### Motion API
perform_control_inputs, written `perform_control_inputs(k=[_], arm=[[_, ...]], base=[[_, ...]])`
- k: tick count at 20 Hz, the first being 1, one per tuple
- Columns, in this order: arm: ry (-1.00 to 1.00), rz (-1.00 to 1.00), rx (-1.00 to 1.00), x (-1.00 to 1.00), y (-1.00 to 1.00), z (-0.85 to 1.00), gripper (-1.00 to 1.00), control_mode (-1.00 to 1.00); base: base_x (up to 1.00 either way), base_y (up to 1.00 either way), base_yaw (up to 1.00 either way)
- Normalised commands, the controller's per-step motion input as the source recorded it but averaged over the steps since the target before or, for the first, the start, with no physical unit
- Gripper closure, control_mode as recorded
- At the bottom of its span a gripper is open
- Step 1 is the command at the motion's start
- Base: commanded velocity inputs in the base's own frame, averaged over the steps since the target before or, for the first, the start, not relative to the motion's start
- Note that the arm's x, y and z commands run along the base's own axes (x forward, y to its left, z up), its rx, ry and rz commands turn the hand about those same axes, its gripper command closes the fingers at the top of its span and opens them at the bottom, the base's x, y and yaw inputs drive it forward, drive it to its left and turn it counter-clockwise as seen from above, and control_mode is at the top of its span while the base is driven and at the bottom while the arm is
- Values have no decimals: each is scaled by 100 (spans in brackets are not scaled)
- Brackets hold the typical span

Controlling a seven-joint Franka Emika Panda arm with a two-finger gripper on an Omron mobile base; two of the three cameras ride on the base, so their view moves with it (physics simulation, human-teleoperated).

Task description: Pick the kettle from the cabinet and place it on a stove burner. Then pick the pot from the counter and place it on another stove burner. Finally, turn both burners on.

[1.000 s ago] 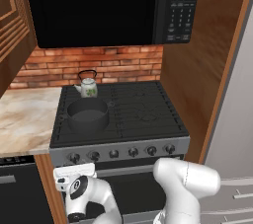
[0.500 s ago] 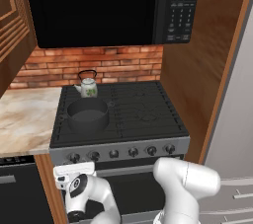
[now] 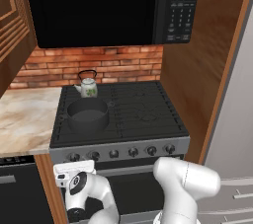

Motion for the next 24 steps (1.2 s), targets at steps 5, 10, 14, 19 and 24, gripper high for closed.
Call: perform_control_inputs(k=[5,10,14,19,24], arm=[[0,0,0,3,0,0,-100,-100],[0,0,0,3,1,-1,100,-100],[0,0,0,11,7,-2,100,-100],[0,0,0,3,8,0,100,-100],[0,0,-1,0,10,0,100,-100]], base=[[0,0,0],[0,0,0],[0,0,0],[0,0,0],[0,0,0]])
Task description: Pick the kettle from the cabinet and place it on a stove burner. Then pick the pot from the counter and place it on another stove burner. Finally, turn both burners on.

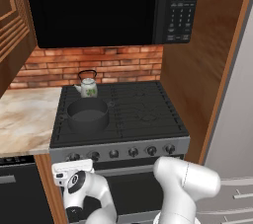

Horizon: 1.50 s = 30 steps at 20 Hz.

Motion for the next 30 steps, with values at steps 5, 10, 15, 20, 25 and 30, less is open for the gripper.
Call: perform_control_inputs(k=[5,10,15,20,25,30], arm=[[1,2,-19,0,1,1,100,-100],[4,1,-29,0,0,4,100,-100],[4,0,-29,0,0,2,100,-100],[1,0,-29,-1,0,0,100,-100],[0,0,-32,-5,0,1,100,-100],[0,0,-32,-3,0,0,100,-100]], base=[[0,0,0],[0,0,0],[0,0,0],[0,0,0],[0,0,0],[0,0,0]])
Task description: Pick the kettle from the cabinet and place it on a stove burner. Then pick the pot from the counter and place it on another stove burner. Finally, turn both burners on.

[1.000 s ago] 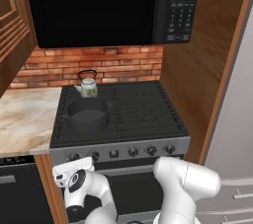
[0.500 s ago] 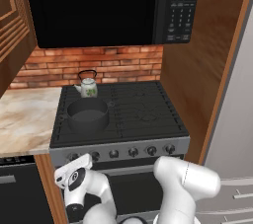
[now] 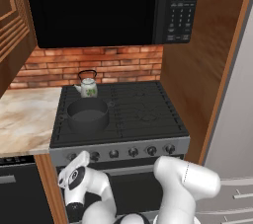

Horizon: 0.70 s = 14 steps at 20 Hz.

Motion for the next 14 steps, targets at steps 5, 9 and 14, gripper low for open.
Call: perform_control_inputs(k=[5,9,14], arm=[[3,0,-20,-3,12,0,100,-100],[2,0,-3,0,0,0,100,-100],[2,0,0,0,0,-1,-100,-100]], base=[[0,0,0],[0,0,0],[0,0,0]])
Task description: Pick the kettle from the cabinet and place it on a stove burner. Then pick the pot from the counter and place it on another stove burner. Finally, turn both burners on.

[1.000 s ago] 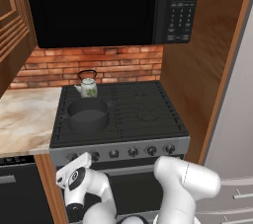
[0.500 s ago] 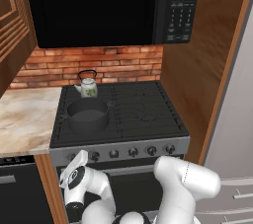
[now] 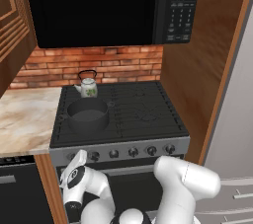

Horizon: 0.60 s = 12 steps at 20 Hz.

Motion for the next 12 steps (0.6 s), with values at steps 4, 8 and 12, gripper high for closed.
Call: perform_control_inputs(k=[4,8,12], arm=[[3,0,0,0,2,-3,-100,-100],[1,0,0,-12,9,0,-100,-100],[0,0,0,-41,16,0,-100,-100]], base=[[0,0,0],[0,0,0],[0,0,0]])
